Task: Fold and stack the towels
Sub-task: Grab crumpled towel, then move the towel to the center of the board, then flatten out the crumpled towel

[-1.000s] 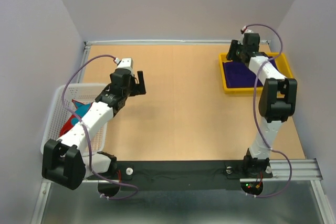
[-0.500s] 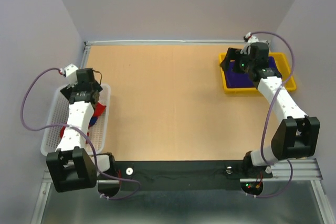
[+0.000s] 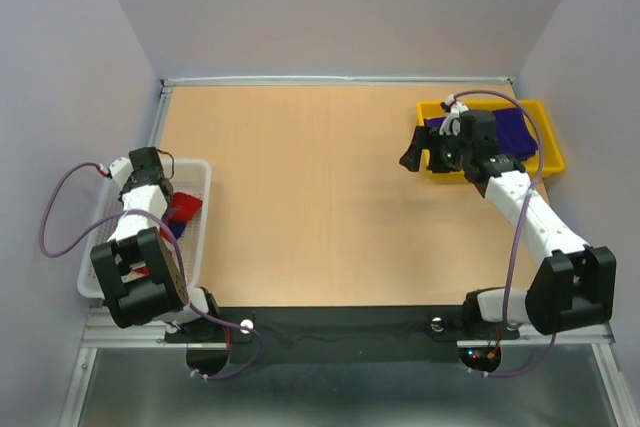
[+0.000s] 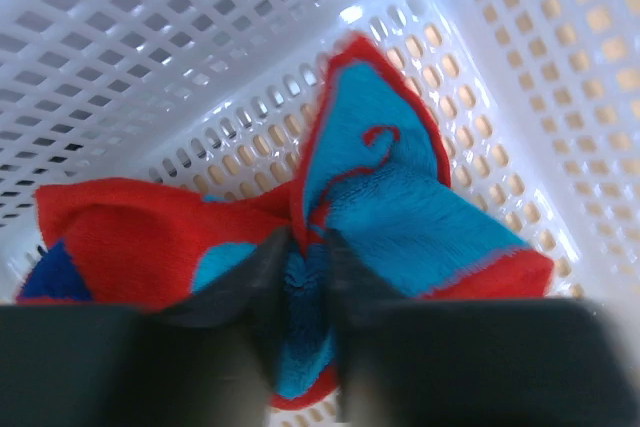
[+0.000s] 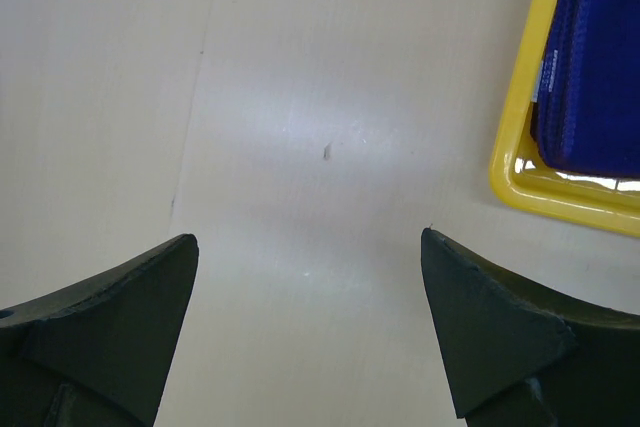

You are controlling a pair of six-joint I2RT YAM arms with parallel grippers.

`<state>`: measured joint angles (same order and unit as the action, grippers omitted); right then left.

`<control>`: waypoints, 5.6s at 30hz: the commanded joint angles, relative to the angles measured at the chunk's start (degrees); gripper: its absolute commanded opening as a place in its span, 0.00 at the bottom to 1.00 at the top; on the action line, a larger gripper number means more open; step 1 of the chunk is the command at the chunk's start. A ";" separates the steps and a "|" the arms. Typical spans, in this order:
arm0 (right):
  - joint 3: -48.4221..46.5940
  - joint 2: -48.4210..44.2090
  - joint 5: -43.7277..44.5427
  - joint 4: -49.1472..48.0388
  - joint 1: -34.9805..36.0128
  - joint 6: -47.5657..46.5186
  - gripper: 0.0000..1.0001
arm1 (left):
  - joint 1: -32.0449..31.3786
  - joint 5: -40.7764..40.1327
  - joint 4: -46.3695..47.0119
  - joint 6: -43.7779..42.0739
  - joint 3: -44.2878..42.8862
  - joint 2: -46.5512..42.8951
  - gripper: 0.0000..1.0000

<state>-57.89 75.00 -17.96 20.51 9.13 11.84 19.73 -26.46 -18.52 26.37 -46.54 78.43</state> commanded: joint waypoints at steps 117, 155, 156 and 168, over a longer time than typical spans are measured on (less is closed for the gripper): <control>23.27 -4.77 12.25 6.64 29.90 21.75 0.16 | -39.15 9.57 7.71 5.71 -25.62 22.65 0.57; 16.23 -4.96 2.75 10.16 30.07 6.18 0.50 | -37.83 11.87 15.54 3.60 -29.57 36.17 0.50; 16.23 -4.78 2.14 10.07 30.25 6.18 0.50 | -37.83 12.13 15.45 3.51 -29.66 36.09 0.47; 14.03 -3.73 0.29 10.07 33.15 4.87 0.50 | -37.92 10.20 12.55 1.23 -32.11 33.63 0.08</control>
<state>-39.86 71.40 -15.75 30.63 41.15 18.13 -18.26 -14.39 -4.34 29.26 -75.18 113.95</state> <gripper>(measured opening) 0.496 0.105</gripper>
